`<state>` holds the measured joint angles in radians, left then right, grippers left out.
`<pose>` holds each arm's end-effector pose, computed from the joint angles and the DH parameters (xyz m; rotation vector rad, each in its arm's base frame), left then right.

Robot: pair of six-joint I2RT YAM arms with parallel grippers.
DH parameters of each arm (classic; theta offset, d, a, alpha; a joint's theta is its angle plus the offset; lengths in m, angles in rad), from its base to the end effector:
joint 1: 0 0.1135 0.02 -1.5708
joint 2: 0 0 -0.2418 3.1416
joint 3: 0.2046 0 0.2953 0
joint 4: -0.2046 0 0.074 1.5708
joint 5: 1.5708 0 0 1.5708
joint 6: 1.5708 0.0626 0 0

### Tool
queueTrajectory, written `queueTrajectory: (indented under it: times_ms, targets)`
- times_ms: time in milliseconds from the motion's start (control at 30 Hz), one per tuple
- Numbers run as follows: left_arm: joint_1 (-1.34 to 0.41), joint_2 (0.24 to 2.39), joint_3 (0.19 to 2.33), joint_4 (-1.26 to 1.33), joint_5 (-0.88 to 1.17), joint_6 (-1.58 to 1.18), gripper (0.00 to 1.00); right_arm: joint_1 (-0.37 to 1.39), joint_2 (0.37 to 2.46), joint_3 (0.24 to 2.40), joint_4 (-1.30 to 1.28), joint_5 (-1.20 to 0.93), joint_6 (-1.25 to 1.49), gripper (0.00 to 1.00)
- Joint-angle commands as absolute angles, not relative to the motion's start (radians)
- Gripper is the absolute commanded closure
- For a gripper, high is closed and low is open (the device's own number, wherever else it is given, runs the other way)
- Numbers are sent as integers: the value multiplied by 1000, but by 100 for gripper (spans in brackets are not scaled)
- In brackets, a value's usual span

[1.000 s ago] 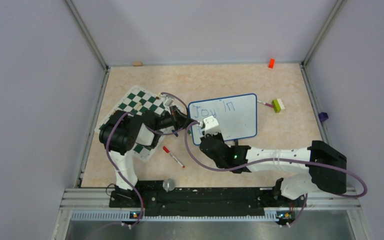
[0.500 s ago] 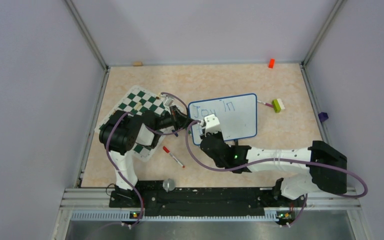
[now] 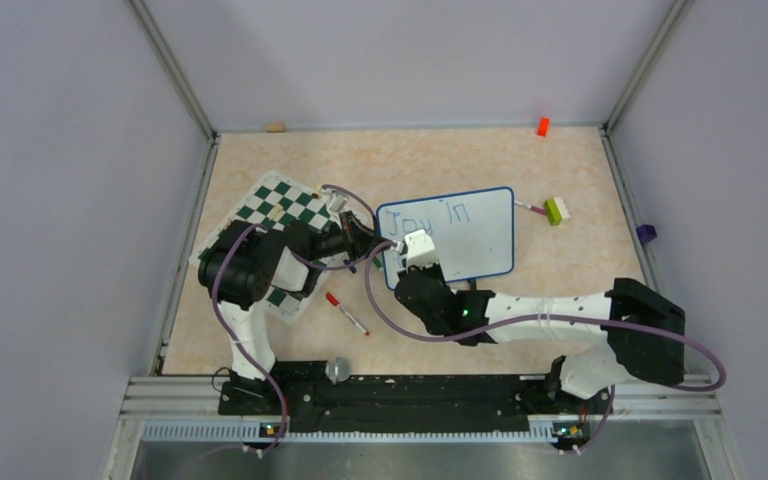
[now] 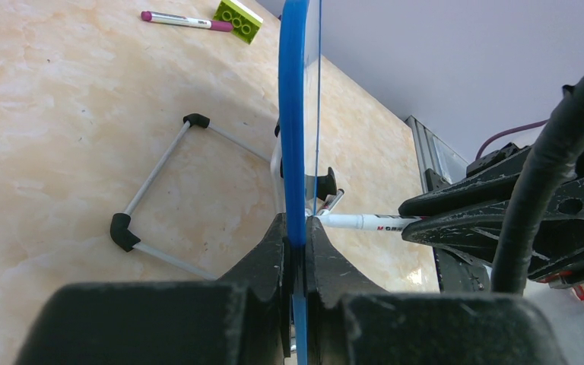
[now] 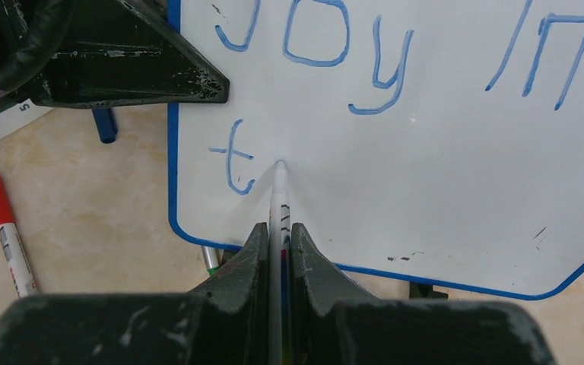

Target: Write a sentence on the whiteboard

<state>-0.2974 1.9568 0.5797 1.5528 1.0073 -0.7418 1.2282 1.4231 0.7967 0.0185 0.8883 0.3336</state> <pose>0.3013 -0.1477 0.0841 0.5912 1.5734 -1.5039 0.1623 0.3105 0.1670 -0.3922 1.8997 0.0560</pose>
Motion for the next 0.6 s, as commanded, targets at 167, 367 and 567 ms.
queueTrajectory:
  times_ms: [167, 367, 567]
  targets:
    - [-305, 1977, 578, 1620, 1037, -640, 100, 1226, 1455, 863, 26, 907, 333, 100]
    - [-305, 1977, 578, 1620, 1038, -638, 100, 1225, 1477, 878, 2, 895, 332, 100]
    - [-305, 1978, 578, 1620, 1037, -638, 100, 1225, 1474, 881, -37, 879, 335, 100]
